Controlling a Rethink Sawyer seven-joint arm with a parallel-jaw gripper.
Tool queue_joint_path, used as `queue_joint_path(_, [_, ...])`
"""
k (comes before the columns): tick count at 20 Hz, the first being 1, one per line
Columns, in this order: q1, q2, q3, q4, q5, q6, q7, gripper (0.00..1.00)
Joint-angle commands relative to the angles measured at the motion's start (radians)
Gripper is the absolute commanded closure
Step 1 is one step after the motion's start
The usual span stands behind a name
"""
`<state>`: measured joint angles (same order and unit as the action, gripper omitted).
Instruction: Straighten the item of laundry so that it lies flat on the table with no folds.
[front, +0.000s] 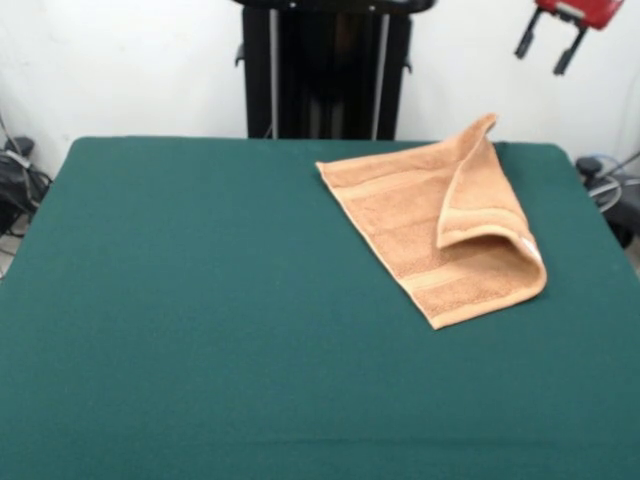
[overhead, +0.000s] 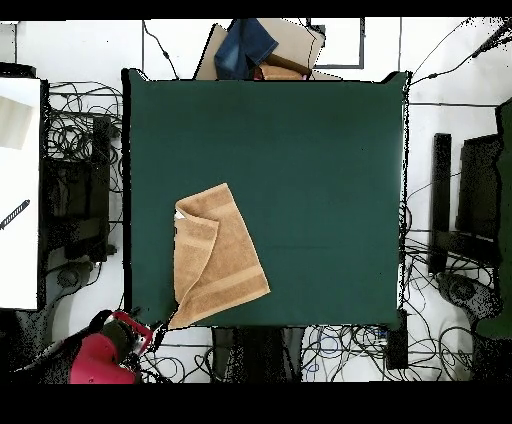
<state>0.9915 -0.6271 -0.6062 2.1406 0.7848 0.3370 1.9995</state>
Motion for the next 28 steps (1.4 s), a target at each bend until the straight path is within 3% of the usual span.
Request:
queue_joint_path(1, [-0.097,0.011,0.008,-0.083,-0.113,-0.114,0.072,0.0])
queue_joint_path(6, [-0.335,-0.014,0.265,0.009,-0.173,-0.344,0.106,0.0])
queue_joint_path(10, [-0.48,-0.012,0.376,0.027,-0.249,-0.401,0.127,0.0])
queue_joint_path(18, [-0.539,0.02,0.418,0.016,-0.296,-0.444,0.179,0.0])
queue_joint_path(24, [-0.493,0.033,0.392,0.011,-0.267,-0.439,0.205,0.0])
queue_joint_path(28, [-0.571,0.016,0.464,0.044,-0.307,-0.479,0.227,0.0])
